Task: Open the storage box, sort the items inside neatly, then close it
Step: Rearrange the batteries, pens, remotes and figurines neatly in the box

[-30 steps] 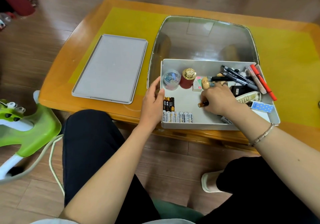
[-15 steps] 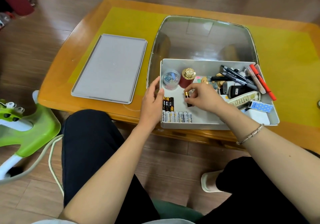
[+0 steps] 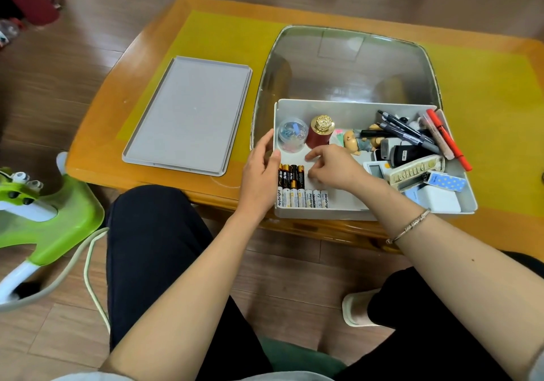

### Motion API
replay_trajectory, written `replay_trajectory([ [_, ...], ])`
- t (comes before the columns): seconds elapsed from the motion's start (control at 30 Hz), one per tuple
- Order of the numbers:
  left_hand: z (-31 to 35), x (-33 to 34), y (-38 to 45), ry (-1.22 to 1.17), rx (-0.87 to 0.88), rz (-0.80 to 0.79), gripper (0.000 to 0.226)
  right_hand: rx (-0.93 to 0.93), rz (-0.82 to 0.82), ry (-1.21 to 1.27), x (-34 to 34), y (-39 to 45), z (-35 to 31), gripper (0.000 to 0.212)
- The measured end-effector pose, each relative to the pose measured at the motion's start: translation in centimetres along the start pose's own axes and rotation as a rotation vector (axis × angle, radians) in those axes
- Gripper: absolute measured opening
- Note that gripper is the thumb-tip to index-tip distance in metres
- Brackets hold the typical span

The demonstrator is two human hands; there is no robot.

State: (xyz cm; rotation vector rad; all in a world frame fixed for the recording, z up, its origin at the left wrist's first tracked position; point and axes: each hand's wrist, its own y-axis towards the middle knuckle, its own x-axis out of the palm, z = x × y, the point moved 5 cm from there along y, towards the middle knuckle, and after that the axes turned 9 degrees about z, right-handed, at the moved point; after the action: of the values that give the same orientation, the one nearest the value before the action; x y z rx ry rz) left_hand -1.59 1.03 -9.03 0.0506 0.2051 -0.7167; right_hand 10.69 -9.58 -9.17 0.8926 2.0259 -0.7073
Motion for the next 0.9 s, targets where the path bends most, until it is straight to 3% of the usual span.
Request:
replay_trajectory([
  [0.27, 0.1, -0.1, 0.0, 0.011, -0.002, -0.009, 0.042, -0.040, -0.121, 0.025, -0.4, -0.4, -0.5, 0.031],
  [0.5, -0.1, 0.1, 0.1, -0.011, -0.013, -0.027, 0.043, -0.049, -0.027, -0.035, -6.5, -2.0, 0.9, 0.020],
  [0.6, 0.1, 0.1, 0.0, 0.013, -0.006, -0.036, 0.043, 0.025, -0.108, -0.078, -7.8, -4.0, 2.0, 0.023],
  [0.7, 1.5, -0.6, -0.2, 0.290, 0.173, 0.040, 0.046, 0.059, -0.240, -0.197, -7.5, -6.4, 3.1, 0.025],
  [0.8, 4.2, -0.4, -1.1, 0.697, 0.555, 0.111, 0.049, 0.093, -0.326, -0.294, -7.2, -8.7, 4.1, 0.025],
  [0.87, 6.0, 1.2, -1.8, 0.738, 0.743, 0.038, 0.045, 0.145, -0.368, -0.336, -7.1, -9.6, 4.6, 0.039],
  [0.9, 6.6, 2.6, -2.1, 0.723, 0.794, -0.075, 0.043, 0.167, -0.374, -0.353, -7.0, -9.9, 4.9, 0.046],
])
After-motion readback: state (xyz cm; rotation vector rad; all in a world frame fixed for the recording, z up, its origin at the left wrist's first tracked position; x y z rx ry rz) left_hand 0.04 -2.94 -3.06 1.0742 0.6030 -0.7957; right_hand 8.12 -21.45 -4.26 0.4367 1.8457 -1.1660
